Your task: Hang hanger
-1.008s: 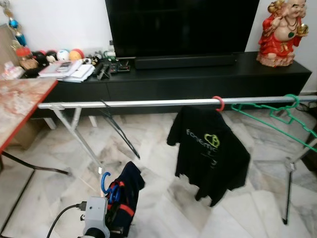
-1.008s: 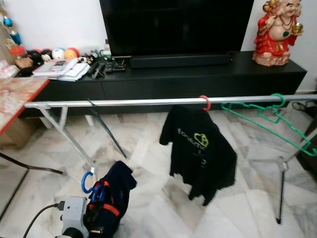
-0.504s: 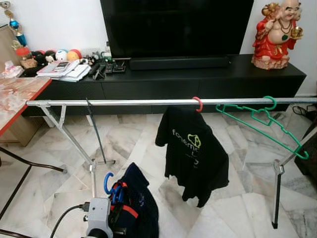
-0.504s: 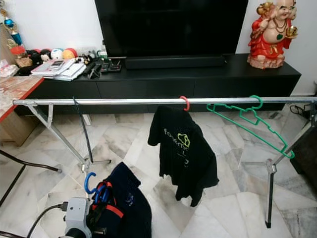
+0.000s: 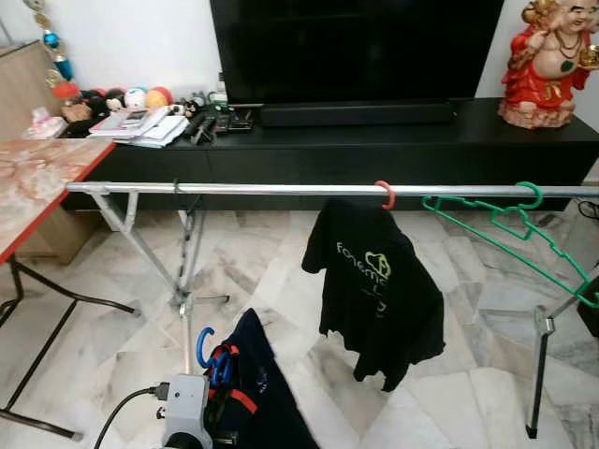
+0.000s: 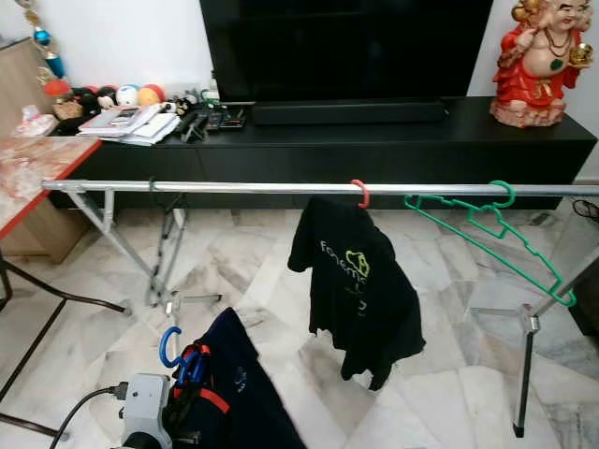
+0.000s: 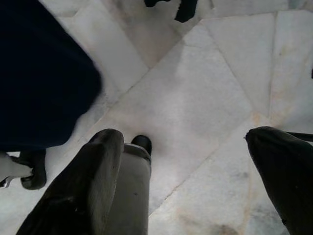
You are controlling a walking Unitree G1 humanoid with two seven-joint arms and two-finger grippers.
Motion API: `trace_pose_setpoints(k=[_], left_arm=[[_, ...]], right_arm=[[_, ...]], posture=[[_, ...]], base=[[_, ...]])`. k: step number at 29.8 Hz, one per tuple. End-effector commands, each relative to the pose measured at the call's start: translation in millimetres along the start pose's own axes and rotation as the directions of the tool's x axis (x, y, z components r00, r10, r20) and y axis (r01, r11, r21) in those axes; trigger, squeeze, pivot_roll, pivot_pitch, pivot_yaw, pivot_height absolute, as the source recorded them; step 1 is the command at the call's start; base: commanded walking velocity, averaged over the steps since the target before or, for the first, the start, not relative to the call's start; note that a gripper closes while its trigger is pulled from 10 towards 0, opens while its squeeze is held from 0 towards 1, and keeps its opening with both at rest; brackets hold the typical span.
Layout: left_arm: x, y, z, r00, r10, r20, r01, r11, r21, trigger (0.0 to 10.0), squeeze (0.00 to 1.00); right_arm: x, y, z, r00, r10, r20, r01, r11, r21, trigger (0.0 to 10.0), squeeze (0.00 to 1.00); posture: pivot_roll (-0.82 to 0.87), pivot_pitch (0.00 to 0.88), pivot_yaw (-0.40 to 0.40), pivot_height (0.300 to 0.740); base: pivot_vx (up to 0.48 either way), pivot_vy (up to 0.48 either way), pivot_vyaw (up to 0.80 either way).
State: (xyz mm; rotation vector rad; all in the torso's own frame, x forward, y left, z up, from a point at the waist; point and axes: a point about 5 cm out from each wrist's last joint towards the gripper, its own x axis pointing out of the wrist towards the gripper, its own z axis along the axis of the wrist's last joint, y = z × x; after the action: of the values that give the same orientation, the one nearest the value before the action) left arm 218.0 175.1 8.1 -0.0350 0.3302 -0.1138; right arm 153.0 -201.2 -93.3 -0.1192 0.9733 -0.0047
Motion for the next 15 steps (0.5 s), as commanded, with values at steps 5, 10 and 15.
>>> trace_pose_setpoints(k=[5,10,15], left_arm=[[1.3,-0.4,6.3,0.999,0.001,0.037,-0.002,1.000,0.019,10.0,0.00],[2.3,0.9,7.5,0.999,0.023,0.040,-0.023,1.000,0.017,10.0,0.00],[3.0,3.7,9.8,0.997,0.043,0.058,-0.044,0.999,0.016,10.0,0.00]], right_arm=[[-0.8,-1.0,-4.5,1.000,0.001,-0.022,-0.002,1.000,-0.015,10.0,0.00],[-0.9,-1.1,-4.5,1.000,0.002,-0.022,-0.002,1.000,-0.019,10.0,0.00],[-0.8,-1.4,-4.3,1.000,0.003,-0.023,-0.003,1.000,-0.025,10.0,0.00]], posture=[[0.03,0.066,0.040,0.740],[0.03,0.065,0.040,0.740],[0.03,0.064,0.037,0.740]], base=[[0.000,-0.463,0.00],[0.000,-0.183,0.00],[0.000,0.000,0.00]])
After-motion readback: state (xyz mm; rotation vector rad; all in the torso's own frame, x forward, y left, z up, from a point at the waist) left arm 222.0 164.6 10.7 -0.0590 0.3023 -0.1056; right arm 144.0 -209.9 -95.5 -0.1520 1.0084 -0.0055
